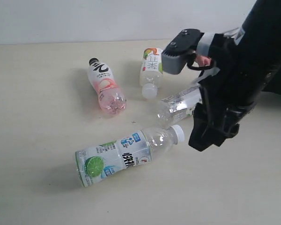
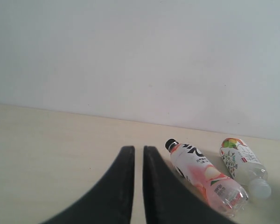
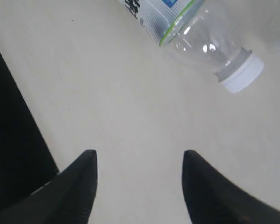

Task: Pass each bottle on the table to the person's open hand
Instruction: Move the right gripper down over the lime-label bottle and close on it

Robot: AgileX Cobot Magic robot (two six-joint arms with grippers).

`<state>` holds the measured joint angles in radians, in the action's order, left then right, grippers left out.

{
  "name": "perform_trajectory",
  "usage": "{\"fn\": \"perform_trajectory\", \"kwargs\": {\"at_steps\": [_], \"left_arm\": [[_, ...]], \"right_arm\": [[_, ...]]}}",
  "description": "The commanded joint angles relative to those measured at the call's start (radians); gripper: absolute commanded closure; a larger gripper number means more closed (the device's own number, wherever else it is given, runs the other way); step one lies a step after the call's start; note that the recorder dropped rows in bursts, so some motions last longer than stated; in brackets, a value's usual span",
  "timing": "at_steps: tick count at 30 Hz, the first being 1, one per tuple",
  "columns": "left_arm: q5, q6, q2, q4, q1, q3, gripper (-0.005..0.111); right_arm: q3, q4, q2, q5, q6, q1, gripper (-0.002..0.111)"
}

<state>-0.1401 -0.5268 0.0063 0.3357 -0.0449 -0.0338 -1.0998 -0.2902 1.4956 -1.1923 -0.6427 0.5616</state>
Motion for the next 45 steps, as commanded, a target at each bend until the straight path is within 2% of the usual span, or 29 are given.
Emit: {"fn": "perform_trajectory", "kwargs": {"at_steps": [1,11,18,23,31,33,36,40,42,43,45], "left_arm": [[0.0,-0.001,-0.006,0.001,-0.007,-0.001,0.097],[0.0,-0.001,-0.006,0.001,-0.007,-0.001,0.097],[0.0,-0.001,-0.006,0.001,-0.007,-0.001,0.097],[0.0,-0.001,-0.006,0.001,-0.007,-0.001,0.097],[0.0,-0.001,-0.006,0.001,-0.007,-0.001,0.097],[0.0,-0.001,-0.006,0.001,-0.007,-0.001,0.097],[0.0,-0.001,-0.006,0.001,-0.007,-0.001,0.097],[0.0,-0.001,-0.006,0.001,-0.007,-0.001,0.097],[0.0,-0.001,-0.006,0.001,-0.007,-0.001,0.097],[0.0,-0.001,-0.006,0.001,-0.007,-0.001,0.097],[0.0,-0.001,-0.006,0.001,-0.007,-0.001,0.097]], "right_arm": [[-0.009,0.024,0.023,0.135,-0.15,0.073,0.041],[-0.009,0.093,0.125,0.416,-0.436,0.251,0.032],[-0.009,0.335,0.252,0.545,-0.429,0.359,0.028],[-0.014,0.328,0.351,0.67,-0.429,0.381,0.028],[-0.014,0.324,0.439,0.73,-0.401,0.381,0.029],[-0.014,0.324,0.443,0.746,-0.373,0.381,0.033],[-0.014,0.327,0.443,0.752,-0.34,0.381,0.048],[-0.014,0.327,0.443,0.752,-0.34,0.381,0.059],[-0.014,0.319,0.443,0.751,-0.34,0.381,0.073],[-0.014,0.319,0.443,0.751,-0.34,0.381,0.086],[-0.014,0.319,0.443,0.751,-0.34,0.381,0.102]]}}
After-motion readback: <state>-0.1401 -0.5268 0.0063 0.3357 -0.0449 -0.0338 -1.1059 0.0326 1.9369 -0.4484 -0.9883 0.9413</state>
